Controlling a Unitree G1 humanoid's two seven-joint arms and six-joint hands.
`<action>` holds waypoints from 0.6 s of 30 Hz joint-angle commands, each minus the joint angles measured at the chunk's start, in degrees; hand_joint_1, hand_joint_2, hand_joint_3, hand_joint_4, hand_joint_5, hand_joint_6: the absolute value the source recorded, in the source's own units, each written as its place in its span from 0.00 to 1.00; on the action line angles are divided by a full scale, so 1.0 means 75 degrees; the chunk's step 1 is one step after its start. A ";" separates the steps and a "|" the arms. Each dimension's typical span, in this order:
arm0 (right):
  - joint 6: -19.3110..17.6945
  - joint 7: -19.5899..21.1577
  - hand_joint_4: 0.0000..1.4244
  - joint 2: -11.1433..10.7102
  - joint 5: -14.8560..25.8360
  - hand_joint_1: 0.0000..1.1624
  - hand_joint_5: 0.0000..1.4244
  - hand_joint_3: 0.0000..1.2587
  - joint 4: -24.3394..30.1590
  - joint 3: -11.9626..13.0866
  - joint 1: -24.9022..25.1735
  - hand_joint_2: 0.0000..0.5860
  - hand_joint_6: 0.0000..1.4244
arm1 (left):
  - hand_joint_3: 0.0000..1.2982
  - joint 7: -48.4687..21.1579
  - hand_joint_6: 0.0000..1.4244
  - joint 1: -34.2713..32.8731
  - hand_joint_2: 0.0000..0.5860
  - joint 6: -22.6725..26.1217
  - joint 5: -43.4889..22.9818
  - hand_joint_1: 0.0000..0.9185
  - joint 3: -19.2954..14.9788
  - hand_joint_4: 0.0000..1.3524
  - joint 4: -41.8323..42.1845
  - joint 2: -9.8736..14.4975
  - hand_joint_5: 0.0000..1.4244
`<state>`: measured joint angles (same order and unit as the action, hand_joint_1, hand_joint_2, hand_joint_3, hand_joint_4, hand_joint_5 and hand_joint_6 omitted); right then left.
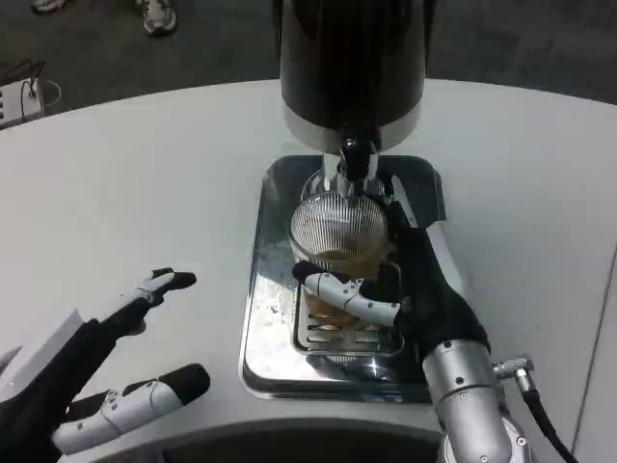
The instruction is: Grasp the cup under the faucet to collect the drink, then remove the cup.
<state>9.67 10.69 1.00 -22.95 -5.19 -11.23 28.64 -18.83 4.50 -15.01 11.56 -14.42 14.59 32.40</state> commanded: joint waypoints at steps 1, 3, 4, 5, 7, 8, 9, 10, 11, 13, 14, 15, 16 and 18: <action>0.0058 0.0290 0.13 0.0240 -0.0143 0.69 0.16 0.06 -0.0010 -0.0106 -0.0170 0.37 0.10 | 0.12 -0.0119 0.14 0.0120 0.05 0.0131 0.0004 0.00 0.0088 0.03 0.0094 0.0112 0.07; 0.0040 0.0345 0.14 0.0270 -0.0162 0.69 0.17 0.08 -0.0029 -0.0127 -0.0188 0.37 0.12 | 0.12 -0.0137 0.14 0.0125 0.05 0.0144 0.0001 0.00 0.0089 0.04 0.0089 0.0117 0.08; 0.0027 0.0360 0.14 0.0277 -0.0160 0.69 0.18 0.09 -0.0041 -0.0136 -0.0194 0.37 0.12 | 0.12 -0.0144 0.14 0.0126 0.05 0.0147 -0.0001 0.00 0.0087 0.04 0.0086 0.0117 0.08; 0.0003 0.0378 0.15 0.0288 -0.0158 0.70 0.19 0.10 -0.0052 -0.0149 -0.0211 0.38 0.13 | 0.12 -0.0159 0.14 0.0131 0.05 0.0152 -0.0007 0.00 0.0085 0.04 0.0076 0.0121 0.08; -0.0026 0.0417 0.16 0.0308 -0.0160 0.70 0.20 0.12 -0.0061 -0.0171 -0.0240 0.39 0.14 | 0.12 -0.0186 0.15 0.0142 0.05 0.0161 -0.0027 0.00 0.0085 0.04 0.0053 0.0129 0.08; -0.0042 0.0452 0.17 0.0326 -0.0170 0.70 0.21 0.13 -0.0054 -0.0185 -0.0263 0.39 0.15 | 0.13 -0.0197 0.15 0.0149 0.05 0.0163 -0.0036 0.00 0.0088 0.04 0.0041 0.0134 0.08; -0.0071 0.0516 0.18 0.0355 -0.0185 0.70 0.21 0.13 -0.0045 -0.0207 -0.0294 0.39 0.15 | 0.13 -0.0210 0.15 0.0155 0.05 0.0160 -0.0047 0.00 0.0094 0.04 0.0022 0.0137 0.08; -0.0090 0.0563 0.19 0.0374 -0.0194 0.70 0.22 0.15 -0.0040 -0.0224 -0.0315 0.39 0.16 | 0.13 -0.0222 0.15 0.0159 0.05 0.0154 -0.0053 0.00 0.0099 0.04 0.0005 0.0138 0.08; -0.0111 0.0620 0.20 0.0398 -0.0206 0.71 0.23 0.16 -0.0038 -0.0238 -0.0337 0.39 0.16 | 0.13 -0.0232 0.15 0.0161 0.05 0.0150 -0.0057 0.00 0.0102 0.04 -0.0006 0.0138 0.08; -0.0144 0.0707 0.22 0.0437 -0.0228 0.71 0.25 0.18 -0.0045 -0.0249 -0.0364 0.40 0.18 | 0.13 -0.0245 0.15 0.0157 0.05 0.0142 -0.0070 0.00 0.0108 0.04 -0.0031 0.0135 0.08; -0.0162 0.0780 0.23 0.0469 -0.0256 0.72 0.26 0.19 -0.0044 -0.0253 -0.0389 0.40 0.18 | 0.13 -0.0246 0.15 0.0155 0.05 0.0139 -0.0074 0.00 0.0110 0.04 -0.0040 0.0134 0.08; -0.0174 0.0831 0.24 0.0491 -0.0277 0.72 0.27 0.21 -0.0045 -0.0256 -0.0405 0.40 0.19 | 0.14 -0.0251 0.15 0.0155 0.05 0.0132 -0.0086 0.00 0.0114 0.05 -0.0058 0.0134 0.08; -0.0199 0.0915 0.26 0.0524 -0.0309 0.72 0.28 0.22 -0.0049 -0.0266 -0.0430 0.41 0.20 | 0.14 -0.0256 0.15 0.0155 0.05 0.0123 -0.0096 0.00 0.0118 0.05 -0.0074 0.0136 0.09; -0.0223 0.1073 0.28 0.0588 -0.0377 0.73 0.31 0.25 -0.0072 -0.0289 -0.0463 0.42 0.23 | 0.14 -0.0265 0.15 0.0156 0.05 0.0112 -0.0110 0.00 0.0125 0.05 -0.0094 0.0140 0.09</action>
<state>9.12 16.99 4.28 -25.16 -5.23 -12.77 26.41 -19.99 4.76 -14.24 11.37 -14.11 14.52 32.75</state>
